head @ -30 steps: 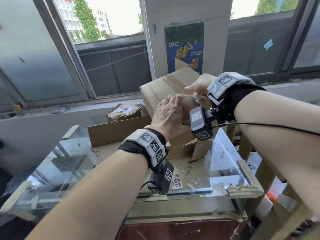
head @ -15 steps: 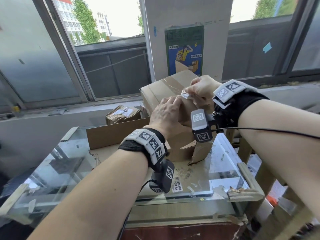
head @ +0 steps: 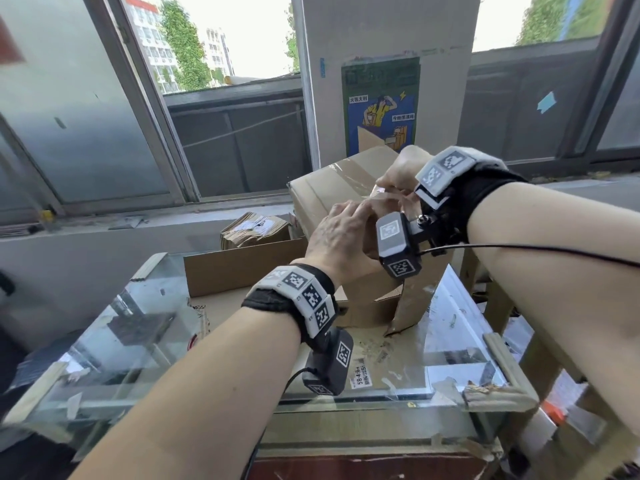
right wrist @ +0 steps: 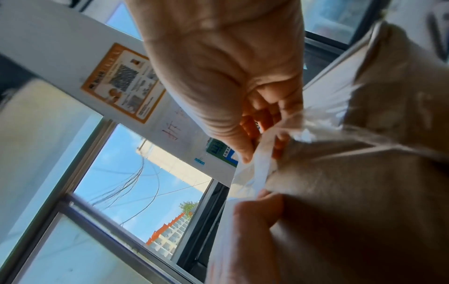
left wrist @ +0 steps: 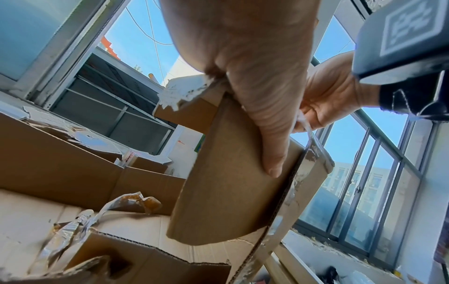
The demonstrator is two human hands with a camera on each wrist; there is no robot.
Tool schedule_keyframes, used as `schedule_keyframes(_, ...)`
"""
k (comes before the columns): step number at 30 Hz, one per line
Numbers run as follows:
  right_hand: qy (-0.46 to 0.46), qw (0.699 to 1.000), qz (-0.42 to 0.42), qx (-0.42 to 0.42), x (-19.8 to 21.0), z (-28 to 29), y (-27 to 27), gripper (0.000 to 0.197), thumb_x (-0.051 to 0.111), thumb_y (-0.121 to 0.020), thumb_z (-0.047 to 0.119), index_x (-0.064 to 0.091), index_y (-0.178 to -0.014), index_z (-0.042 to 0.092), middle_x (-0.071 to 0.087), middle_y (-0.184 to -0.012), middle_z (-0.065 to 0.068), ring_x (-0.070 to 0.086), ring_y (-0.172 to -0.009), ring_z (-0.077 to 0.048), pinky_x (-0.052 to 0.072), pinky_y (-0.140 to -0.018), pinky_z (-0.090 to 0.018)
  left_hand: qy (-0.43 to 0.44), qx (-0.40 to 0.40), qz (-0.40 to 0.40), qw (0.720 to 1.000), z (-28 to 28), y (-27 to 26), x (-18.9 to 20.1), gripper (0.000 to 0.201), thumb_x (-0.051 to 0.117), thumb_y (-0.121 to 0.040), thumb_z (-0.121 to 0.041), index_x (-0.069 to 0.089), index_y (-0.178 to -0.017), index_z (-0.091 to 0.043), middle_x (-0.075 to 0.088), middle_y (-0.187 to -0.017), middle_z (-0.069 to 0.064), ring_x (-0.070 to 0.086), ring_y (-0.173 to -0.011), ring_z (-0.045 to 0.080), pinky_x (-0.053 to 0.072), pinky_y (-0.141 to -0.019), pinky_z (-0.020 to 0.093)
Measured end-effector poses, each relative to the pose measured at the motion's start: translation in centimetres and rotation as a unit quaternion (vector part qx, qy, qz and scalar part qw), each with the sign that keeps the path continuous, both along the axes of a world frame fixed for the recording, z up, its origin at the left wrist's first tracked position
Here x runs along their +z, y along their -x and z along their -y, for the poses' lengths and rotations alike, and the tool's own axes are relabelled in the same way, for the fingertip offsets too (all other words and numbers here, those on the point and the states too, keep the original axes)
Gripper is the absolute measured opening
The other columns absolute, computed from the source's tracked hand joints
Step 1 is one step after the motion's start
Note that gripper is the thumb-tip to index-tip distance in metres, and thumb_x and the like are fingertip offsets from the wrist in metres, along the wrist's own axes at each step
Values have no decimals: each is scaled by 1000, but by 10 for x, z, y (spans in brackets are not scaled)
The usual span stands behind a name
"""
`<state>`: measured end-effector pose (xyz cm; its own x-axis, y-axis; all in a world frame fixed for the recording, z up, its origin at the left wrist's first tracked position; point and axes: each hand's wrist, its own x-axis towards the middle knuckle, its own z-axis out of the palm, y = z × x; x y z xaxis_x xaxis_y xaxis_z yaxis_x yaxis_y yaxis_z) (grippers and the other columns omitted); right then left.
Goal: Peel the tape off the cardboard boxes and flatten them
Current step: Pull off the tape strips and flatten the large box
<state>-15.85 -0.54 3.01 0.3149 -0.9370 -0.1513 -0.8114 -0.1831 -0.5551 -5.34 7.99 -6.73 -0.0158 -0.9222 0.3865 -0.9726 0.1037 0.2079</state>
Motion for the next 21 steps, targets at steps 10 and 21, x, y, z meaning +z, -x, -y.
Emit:
schedule_keyframes(10, 31, 999, -13, 22, 0, 6, -1, 30, 58, -94, 24, 63, -107, -2, 56, -93, -9, 52, -90, -21, 39, -76, -29, 11, -42, -37, 998, 2, -2, 7, 84, 77, -69, -43, 40, -141, -22, 49, -134, 1, 39, -123, 22, 33, -106, 33)
schedule_keyframes(21, -154, 975, 159, -10, -9, 20, -7, 31, 42, -100, 20, 53, -75, 5, 57, -75, -12, 54, -66, -22, 43, -65, -32, -44, 27, 31, 998, 5, -10, 3, 130, 72, -55, -74, 10, -153, -18, 12, -160, 2, 7, -148, 23, 4, -122, 36)
